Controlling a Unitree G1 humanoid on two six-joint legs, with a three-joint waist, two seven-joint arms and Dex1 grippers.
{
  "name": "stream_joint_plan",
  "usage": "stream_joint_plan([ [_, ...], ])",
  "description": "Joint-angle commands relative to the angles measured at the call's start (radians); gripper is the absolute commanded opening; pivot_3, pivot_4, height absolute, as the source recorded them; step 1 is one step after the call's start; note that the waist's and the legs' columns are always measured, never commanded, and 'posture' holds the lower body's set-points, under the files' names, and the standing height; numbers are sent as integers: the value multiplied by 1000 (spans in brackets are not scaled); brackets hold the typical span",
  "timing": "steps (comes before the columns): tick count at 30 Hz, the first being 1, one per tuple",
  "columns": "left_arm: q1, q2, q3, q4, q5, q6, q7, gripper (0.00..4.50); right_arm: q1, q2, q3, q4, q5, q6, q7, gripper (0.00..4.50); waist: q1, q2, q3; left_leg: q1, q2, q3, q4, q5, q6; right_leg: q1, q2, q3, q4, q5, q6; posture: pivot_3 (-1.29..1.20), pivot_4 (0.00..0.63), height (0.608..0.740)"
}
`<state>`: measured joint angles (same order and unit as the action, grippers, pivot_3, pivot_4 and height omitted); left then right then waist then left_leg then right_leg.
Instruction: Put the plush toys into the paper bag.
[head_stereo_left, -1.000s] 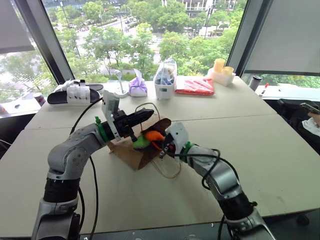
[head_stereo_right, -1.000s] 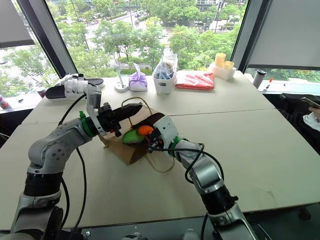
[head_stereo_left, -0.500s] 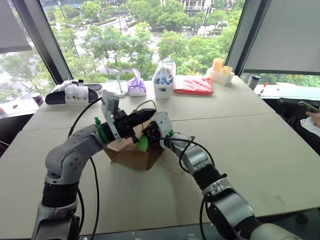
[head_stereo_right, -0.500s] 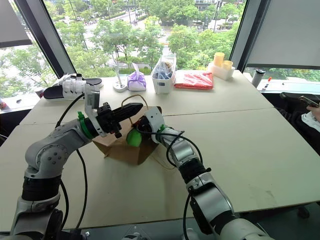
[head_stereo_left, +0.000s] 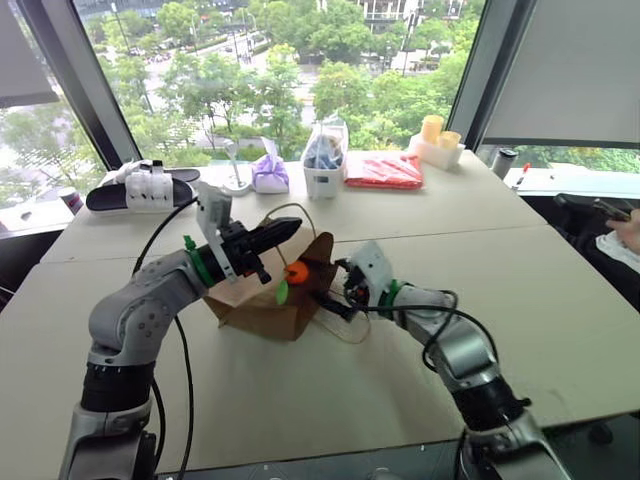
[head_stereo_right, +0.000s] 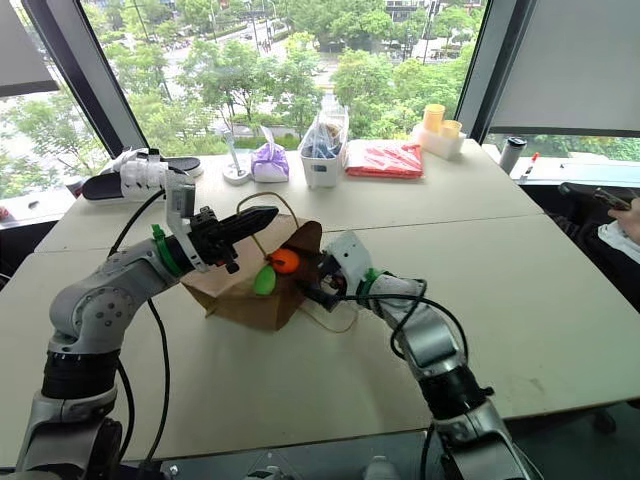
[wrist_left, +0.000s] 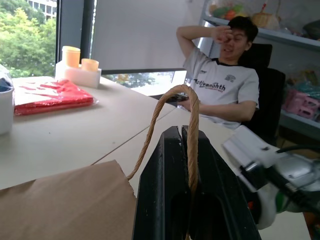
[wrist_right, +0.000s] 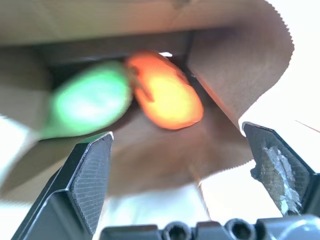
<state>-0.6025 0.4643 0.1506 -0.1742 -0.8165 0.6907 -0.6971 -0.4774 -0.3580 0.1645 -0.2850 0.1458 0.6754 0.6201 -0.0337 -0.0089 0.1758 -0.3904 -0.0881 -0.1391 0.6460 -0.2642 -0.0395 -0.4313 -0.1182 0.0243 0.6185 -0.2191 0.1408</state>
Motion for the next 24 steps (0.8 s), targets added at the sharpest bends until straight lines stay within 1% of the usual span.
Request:
stream_joint_plan([
  [1, -21, 6, 18, -2, 3, -30, -23, 0, 51, -42, -73, -64, 32, 70, -17, 4465, 1, 0, 0, 0, 0, 0, 0, 0, 0, 0, 0, 0, 0, 0, 0, 0, 150, 740],
  [3, -23, 3, 17, 2, 0, -31, -30, 0, 79, -58, -58, -3, 6, 33, -28, 4465, 4, 0, 0, 1, 0, 1, 0, 0, 0, 1, 0, 0, 0, 0, 0, 0, 150, 740],
  [6, -27, -1, 15, 7, -1, -32, -36, 0, 84, -48, -38, 110, -19, -43, -44, 4465, 5, 0, 0, 1, 0, 2, 0, 0, 0, 1, 0, 0, 0, 0, 0, 0, 150, 740],
  [13, -39, -11, 7, 7, 3, -32, -36, 0, 12, -3, -9, 338, -53, -175, -55, 4465, 13, 0, 0, 1, 0, 2, 1, 1, -2, 1, 0, 0, 0, 0, 0, 0, 150, 740],
  [15, -36, -16, 6, -3, 3, -29, -30, 0, -2, 5, 8, 379, -68, -207, -49, 3936, 15, 0, 0, 1, 0, 2, 1, 1, -2, 1, 0, 0, 0, 0, 0, 0, 150, 740],
  [16, -35, -17, 6, -8, 3, -28, -27, 0, -6, 7, 16, 393, -76, -224, -47, 3548, 15, 0, 0, 1, 0, 2, 1, 1, -2, 1, 0, 0, 0, 0, 0, 0, 150, 740],
  [19, -29, -19, 8, -24, -3, -22, -17, 0, -11, 27, 19, 427, -74, -243, -50, 2063, 16, 0, 0, 1, 0, 2, 1, 2, -3, 1, 0, 0, 0, 0, 0, 0, 150, 740],
  [21, -27, -19, 9, -29, -3, -22, -13, 0, -12, 33, 22, 442, -77, -251, -49, 932, 16, 0, 0, 1, 0, 2, 1, 2, -3, 1, 0, 0, 0, 0, 0, 0, 150, 740],
  [23, -25, -19, 12, -32, -5, -20, -8, 0, -13, 31, 24, 444, -80, -255, -46, 12, 17, 0, 0, 1, 0, 2, 1, 2, -3, 2, 0, 0, 0, 0, 0, 0, 150, 740],
  [24, -25, -18, 13, -33, -6, -20, -8, 0, -16, 31, 22, 440, -76, -249, -44, 12, 18, 0, 0, 1, 0, 2, 1, 2, -2, 2, 0, 0, 0, 0, 0, 0, 150, 740],
])
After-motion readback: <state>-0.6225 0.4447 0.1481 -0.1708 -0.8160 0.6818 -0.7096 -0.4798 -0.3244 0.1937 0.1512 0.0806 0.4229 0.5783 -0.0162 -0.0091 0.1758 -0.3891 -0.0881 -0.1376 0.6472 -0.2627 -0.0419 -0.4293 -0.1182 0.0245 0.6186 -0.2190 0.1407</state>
